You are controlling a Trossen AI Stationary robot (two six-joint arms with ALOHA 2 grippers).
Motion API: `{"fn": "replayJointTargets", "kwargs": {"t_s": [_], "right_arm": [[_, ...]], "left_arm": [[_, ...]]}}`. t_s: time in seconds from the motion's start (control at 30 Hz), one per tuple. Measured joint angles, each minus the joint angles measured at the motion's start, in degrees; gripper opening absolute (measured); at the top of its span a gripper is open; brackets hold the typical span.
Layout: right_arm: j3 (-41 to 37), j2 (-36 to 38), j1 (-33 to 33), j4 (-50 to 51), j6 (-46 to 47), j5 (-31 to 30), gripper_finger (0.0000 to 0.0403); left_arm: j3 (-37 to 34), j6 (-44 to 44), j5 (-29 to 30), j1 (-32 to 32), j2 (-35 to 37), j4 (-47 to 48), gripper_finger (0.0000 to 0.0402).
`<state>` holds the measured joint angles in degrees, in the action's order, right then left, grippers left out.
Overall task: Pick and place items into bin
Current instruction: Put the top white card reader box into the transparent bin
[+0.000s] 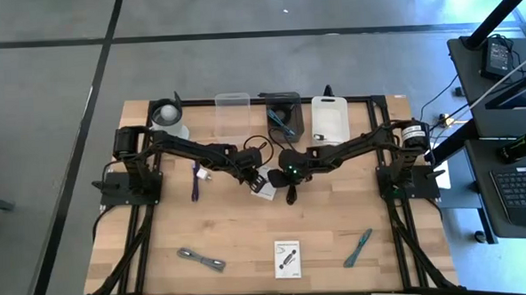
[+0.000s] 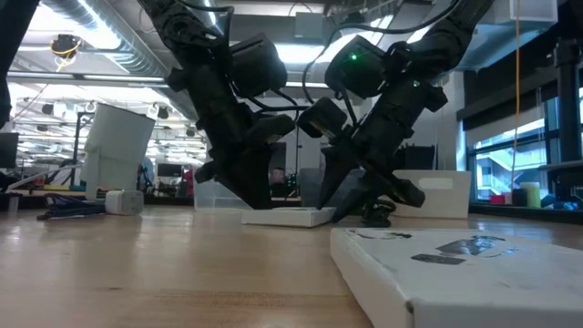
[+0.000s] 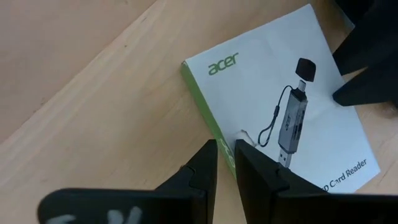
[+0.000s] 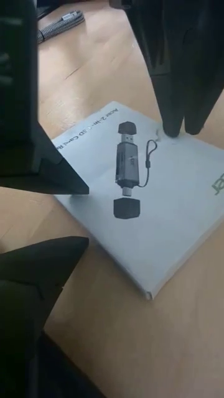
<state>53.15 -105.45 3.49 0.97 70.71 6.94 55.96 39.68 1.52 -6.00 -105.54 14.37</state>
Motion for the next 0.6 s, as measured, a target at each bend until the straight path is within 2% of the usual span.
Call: {"fn": "replayJointTargets", "kwargs": {"t_s": [0.6], "right_arm": [[-0.02, 0.0, -2.19, -0.28, 2.7, -0.87, 0.0123]], "left_arm": [[-0.02, -2.94, 0.04, 0.02, 0.0, 0.04, 0.0044]]}}
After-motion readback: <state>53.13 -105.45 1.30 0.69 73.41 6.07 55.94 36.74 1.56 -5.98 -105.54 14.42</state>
